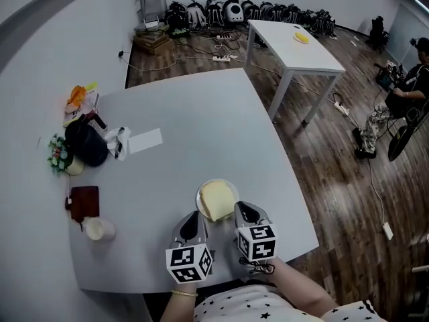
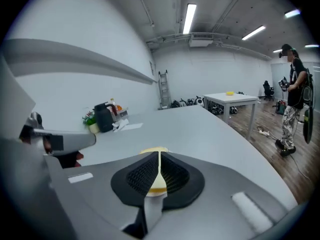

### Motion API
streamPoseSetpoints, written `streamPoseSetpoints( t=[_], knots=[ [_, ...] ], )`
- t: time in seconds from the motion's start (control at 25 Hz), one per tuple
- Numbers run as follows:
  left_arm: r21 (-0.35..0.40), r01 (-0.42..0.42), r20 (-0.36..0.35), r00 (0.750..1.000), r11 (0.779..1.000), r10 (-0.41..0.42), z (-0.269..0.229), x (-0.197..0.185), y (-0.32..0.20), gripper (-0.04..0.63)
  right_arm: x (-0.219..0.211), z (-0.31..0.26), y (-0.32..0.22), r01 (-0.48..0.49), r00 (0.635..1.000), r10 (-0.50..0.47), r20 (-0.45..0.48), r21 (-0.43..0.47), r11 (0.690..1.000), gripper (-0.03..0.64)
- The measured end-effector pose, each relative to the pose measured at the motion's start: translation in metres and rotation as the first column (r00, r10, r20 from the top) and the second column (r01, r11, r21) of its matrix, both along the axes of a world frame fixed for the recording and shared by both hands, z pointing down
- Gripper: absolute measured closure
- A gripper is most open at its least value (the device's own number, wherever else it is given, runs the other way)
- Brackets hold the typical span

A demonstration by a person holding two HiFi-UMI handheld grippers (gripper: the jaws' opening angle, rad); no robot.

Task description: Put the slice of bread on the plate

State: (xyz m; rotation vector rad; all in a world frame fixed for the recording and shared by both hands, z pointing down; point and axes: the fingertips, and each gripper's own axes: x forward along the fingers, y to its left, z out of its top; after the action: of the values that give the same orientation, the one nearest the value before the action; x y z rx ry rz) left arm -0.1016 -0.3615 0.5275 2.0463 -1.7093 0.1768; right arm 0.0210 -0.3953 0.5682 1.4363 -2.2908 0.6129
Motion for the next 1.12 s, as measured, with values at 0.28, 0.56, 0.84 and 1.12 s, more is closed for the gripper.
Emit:
streamPoseSetpoints(
  t=[0.28, 0.56, 0.84, 1.12],
  knots=[
    [0.021, -0.007, 0.003, 1.0, 1.0, 0.007, -0.014, 0.009, 0.013, 0.588, -0.018, -0.064, 0.018, 0.054, 0.983, -0.073, 0.167, 0.12, 0.991, 0.617],
    [0.046, -0.027, 0.027, 0.999, 0.999, 0.026, -0.025, 0.018, 0.02, 0.588, -0.016, -0.074, 0.031, 0.065, 0.992, -0.084, 0.099, 0.179, 0.982, 0.618],
    [0.053, -0.026, 0.046, 0.999, 0.998, 0.024, -0.033, 0.017, 0.023, 0.588, -0.015, -0.084, 0.034, 0.066, 0.991, -0.088, 0.101, 0.206, 0.976, 0.618],
    [0.058, -0.022, 0.044, 0.999, 0.998, 0.019, -0.036, 0.016, 0.023, 0.588, -0.019, -0.088, 0.035, 0.078, 0.991, -0.101, 0.092, 0.222, 0.972, 0.618]
  ],
)
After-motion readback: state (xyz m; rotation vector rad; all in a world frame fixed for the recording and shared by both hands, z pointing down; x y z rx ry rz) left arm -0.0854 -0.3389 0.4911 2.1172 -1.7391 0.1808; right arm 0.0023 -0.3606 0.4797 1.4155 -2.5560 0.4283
